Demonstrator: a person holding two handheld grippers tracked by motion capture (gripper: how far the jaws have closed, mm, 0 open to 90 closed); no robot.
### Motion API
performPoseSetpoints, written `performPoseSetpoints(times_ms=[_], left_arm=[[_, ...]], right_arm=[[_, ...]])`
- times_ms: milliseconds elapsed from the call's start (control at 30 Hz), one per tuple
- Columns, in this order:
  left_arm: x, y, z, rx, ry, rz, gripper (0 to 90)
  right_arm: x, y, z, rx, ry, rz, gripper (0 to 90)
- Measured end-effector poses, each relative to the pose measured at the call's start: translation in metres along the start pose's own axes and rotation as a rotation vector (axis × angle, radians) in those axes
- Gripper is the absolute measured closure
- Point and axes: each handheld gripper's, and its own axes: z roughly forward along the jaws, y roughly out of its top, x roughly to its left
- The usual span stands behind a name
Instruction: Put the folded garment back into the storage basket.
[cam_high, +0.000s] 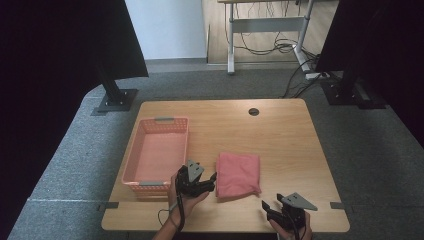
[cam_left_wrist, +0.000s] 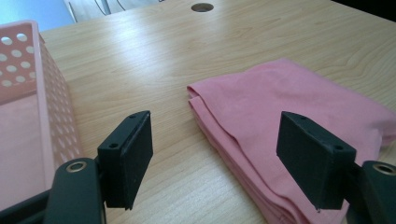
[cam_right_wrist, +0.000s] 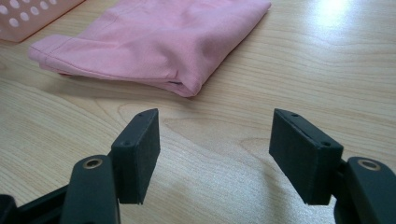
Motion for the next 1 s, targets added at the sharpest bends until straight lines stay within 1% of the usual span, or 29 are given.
performPoseSetpoints(times_ms=[200,333,567,700,1000], left_arm=[[-0.003,0.004,0.005,0.003,0.001,0.005,26.6],[-0.004,0.004,0.007,0.002,-0.006,0.012,26.2],[-0.003,0.006,0.01,0.002,-0.005,0.008,26.1],[-0.003,0.009,0.012,0.001,-0.008,-0.001,26.4],[-0.004,0.013,0.017,0.001,-0.007,0.0,26.0]], right_arm=[[0.0,0.0,0.0,0.0,0.001,-0.001,33.6],[0.0,0.0,-0.001,0.001,-0.001,0.0,33.5],[0.0,0.0,0.0,0.002,0.0,-0.002,33.5],[0.0,0.0,0.0,0.005,-0.001,-0.002,33.5],[-0.001,-0.001,0.0,0.006,0.0,-0.001,33.5]])
